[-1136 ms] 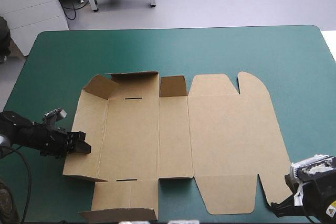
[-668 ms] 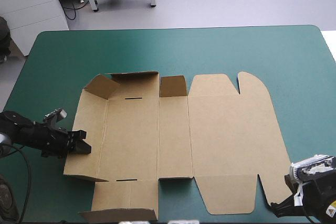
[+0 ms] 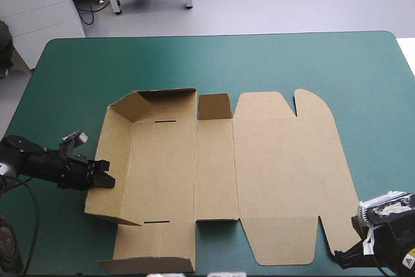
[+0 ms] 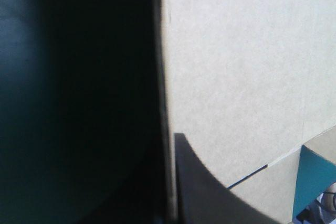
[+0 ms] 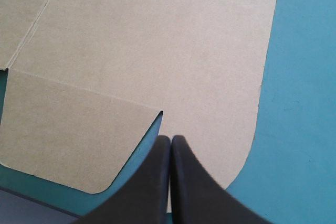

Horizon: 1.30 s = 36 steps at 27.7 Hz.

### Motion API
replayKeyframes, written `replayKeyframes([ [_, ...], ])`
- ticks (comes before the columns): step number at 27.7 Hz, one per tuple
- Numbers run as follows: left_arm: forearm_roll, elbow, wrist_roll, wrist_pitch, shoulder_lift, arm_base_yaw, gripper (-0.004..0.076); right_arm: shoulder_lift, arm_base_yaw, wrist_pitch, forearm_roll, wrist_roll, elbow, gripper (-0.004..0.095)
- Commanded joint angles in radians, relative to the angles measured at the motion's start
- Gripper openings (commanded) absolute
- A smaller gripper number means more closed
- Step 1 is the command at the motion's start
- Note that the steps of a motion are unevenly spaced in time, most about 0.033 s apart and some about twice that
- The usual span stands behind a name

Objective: Fold the box

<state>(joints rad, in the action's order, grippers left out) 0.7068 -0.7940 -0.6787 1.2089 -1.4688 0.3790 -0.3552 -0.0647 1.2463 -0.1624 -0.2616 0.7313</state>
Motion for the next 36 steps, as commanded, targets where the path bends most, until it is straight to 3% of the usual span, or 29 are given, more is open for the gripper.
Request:
replayKeyframes([
  [1,0.089,-0.076,-0.032,0.050,0.032,-0.062,-0.0032,-0.010,0.009,-0.025,-0.001,-0.007,0.022,-0.0023],
  [4,0.031,-0.187,-0.006,0.041,0.049,-0.135,-0.0032,-0.010,0.009,-0.023,0.001,-0.007,0.022,-0.0023],
  [9,-0.150,-0.430,0.168,-0.026,0.068,-0.285,-0.0032,-0.010,0.009,-0.023,0.048,0.000,0.024,-0.0023],
  [16,-0.504,-0.700,0.315,-0.102,0.063,-0.585,-0.0032,-0.010,0.009,-0.023,0.068,0.000,0.038,-0.0023],
  [23,-0.897,-0.761,0.365,-0.266,0.046,-0.880,-0.0032,-0.010,0.009,-0.020,0.083,0.002,0.095,-0.0023],
  [27,-1.140,-0.761,0.411,-0.303,0.003,-1.023,-0.0032,-0.010,0.009,-0.016,0.122,0.029,0.139,-0.0023],
  [36,-1.423,-0.761,0.427,-0.423,-0.088,-1.197,-0.0032,-0.010,0.009,-0.001,0.162,0.057,0.153,-0.0023],
])
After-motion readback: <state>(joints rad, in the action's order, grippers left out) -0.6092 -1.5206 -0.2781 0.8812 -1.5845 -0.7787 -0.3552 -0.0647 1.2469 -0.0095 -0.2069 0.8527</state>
